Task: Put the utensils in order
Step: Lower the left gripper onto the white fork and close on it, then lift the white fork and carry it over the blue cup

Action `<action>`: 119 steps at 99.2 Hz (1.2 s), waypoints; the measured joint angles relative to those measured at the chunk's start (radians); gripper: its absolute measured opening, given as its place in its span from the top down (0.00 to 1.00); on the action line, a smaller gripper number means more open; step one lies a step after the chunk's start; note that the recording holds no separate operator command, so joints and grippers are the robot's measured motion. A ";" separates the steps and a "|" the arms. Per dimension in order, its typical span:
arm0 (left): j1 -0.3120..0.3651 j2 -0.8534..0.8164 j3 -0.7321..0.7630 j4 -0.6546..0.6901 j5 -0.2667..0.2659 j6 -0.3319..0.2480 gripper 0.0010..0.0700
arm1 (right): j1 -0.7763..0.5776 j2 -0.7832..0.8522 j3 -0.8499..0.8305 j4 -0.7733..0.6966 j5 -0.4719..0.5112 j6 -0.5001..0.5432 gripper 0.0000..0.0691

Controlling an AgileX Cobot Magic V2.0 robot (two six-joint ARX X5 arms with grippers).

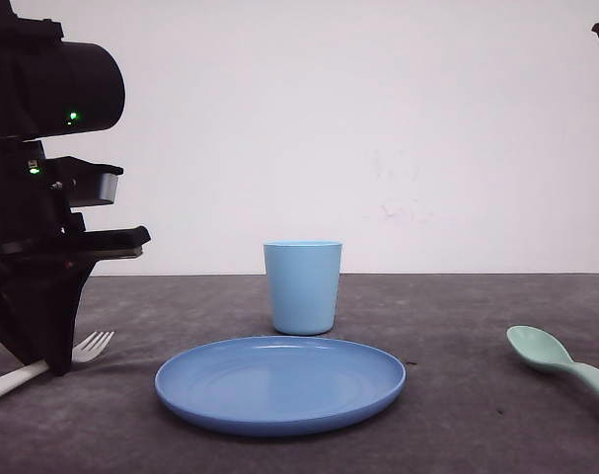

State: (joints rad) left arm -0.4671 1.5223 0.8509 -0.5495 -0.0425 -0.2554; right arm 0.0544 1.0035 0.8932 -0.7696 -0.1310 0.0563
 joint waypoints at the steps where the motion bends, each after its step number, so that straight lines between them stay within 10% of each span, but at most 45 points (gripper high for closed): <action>1: 0.000 0.000 0.000 0.000 0.000 0.000 0.95 | 0.000 0.000 0.000 0.000 0.000 0.000 0.01; 48: 0.000 -0.194 -0.002 0.177 0.023 0.000 0.95 | 0.000 0.000 0.000 0.000 0.000 0.000 0.01; 79: -0.038 -0.283 -0.002 0.616 0.199 0.000 0.95 | 0.000 0.000 0.000 0.000 0.000 0.000 0.01; 119: -0.091 -0.141 -0.002 1.068 0.204 0.034 0.95 | 0.000 0.000 0.000 0.000 0.000 0.003 0.01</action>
State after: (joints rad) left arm -0.5579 1.3811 0.8490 0.5186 0.1612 -0.2211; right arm 0.0544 1.0035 0.8932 -0.7700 -0.1310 0.0589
